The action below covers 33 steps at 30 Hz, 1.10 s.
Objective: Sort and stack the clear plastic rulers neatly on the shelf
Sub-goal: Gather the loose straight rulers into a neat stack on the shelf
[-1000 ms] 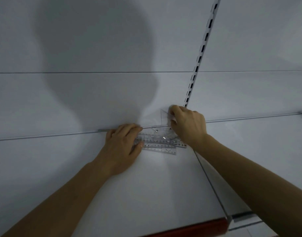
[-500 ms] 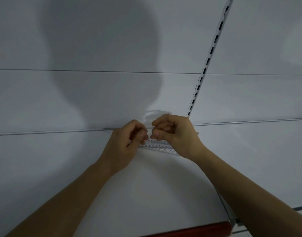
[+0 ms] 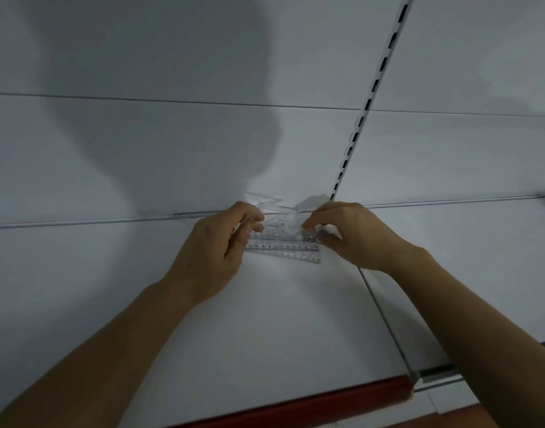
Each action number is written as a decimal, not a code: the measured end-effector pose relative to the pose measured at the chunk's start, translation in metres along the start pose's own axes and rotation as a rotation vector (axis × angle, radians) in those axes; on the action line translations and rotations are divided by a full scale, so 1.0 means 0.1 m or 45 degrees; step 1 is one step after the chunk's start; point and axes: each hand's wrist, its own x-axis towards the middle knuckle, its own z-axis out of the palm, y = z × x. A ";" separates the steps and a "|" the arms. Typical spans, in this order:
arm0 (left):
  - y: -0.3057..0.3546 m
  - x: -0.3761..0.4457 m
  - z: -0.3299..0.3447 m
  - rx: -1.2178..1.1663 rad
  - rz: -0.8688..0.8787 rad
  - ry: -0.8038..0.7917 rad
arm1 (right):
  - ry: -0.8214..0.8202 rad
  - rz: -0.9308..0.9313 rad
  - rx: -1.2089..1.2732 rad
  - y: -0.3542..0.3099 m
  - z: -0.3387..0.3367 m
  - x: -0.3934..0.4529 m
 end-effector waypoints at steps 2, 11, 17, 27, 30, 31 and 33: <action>0.00 -0.01 0.00 -0.002 -0.022 -0.003 | 0.062 0.004 0.001 0.01 0.00 -0.02; 0.09 -0.01 0.02 0.054 0.066 -0.011 | 0.541 0.466 0.738 0.03 -0.09 -0.24; 0.29 0.09 0.12 0.318 0.401 -0.197 | 0.620 0.685 1.009 0.40 -0.33 -0.61; 1.11 0.71 1.45 0.450 0.744 -0.218 | 0.800 0.792 1.117 1.48 -0.90 -1.57; 1.38 0.88 2.01 0.444 0.774 -0.232 | 0.779 0.823 1.152 1.92 -1.08 -1.91; 1.46 0.93 2.18 0.443 0.781 -0.249 | 0.772 0.835 1.173 2.07 -1.12 -2.02; 1.61 1.06 2.51 0.454 0.801 -0.257 | 0.763 0.849 1.213 2.38 -1.21 -2.22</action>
